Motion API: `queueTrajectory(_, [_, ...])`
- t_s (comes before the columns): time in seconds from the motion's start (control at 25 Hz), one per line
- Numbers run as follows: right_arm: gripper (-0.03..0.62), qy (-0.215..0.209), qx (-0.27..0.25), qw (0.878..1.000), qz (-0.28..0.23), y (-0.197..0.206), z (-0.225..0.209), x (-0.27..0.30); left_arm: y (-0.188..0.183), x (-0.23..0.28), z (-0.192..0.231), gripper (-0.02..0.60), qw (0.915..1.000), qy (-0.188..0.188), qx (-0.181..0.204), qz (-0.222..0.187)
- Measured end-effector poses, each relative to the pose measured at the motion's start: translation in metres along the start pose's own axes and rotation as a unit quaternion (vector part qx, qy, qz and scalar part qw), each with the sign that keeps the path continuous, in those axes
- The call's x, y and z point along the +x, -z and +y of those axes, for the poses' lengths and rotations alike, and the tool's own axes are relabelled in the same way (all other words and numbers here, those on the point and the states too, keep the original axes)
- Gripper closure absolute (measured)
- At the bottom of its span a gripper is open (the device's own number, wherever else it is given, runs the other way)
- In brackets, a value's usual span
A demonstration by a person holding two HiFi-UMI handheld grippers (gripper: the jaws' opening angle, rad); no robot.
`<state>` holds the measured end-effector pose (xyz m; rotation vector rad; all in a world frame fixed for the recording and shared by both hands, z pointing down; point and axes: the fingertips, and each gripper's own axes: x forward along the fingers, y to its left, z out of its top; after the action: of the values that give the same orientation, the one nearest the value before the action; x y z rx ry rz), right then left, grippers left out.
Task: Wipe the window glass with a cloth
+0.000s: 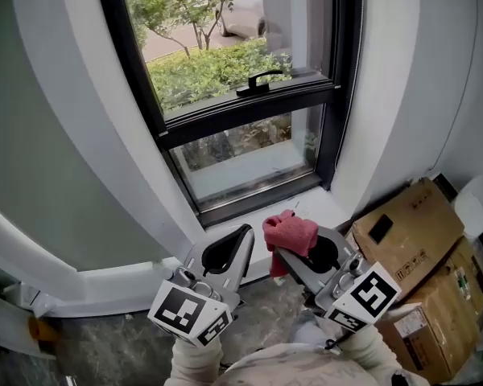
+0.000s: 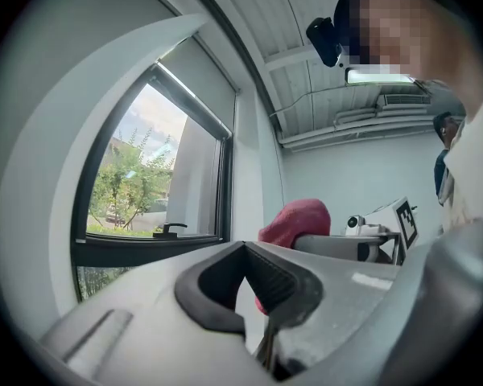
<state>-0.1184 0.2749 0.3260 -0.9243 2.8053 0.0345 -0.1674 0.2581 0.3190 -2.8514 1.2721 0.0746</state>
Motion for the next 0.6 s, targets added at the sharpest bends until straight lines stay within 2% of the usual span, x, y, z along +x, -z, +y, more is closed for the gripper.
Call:
queueTrajectory(0.36, [0.471,-0.040,-0.004,0.999,-0.006,-0.028,-0.136,0.012,-0.022,0.137,0.019,0.581,0.9995,-0.028,0.007,-0.016])
queueTrajectory(0.6, [0.471,-0.059,0.004,0.998,-0.011,-0.035,-0.199,0.015,-0.027,0.198,0.027,0.581,0.9985,-0.048,0.020,-0.019])
